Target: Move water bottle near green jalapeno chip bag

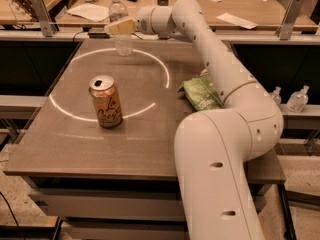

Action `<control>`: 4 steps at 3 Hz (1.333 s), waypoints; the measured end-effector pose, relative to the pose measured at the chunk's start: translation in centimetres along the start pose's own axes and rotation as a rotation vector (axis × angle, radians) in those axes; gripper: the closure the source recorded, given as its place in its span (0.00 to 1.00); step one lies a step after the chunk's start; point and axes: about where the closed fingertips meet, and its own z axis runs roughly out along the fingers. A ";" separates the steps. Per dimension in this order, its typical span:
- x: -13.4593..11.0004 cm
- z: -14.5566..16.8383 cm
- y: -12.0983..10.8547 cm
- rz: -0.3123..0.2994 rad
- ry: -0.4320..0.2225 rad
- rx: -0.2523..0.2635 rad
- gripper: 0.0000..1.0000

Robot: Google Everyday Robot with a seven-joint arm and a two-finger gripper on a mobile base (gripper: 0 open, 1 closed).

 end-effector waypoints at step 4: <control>-0.4 -0.9 -1.0 0.050 0.029 0.000 0.88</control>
Offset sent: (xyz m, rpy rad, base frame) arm 0.0241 0.0032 0.0069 0.0080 0.0254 0.0386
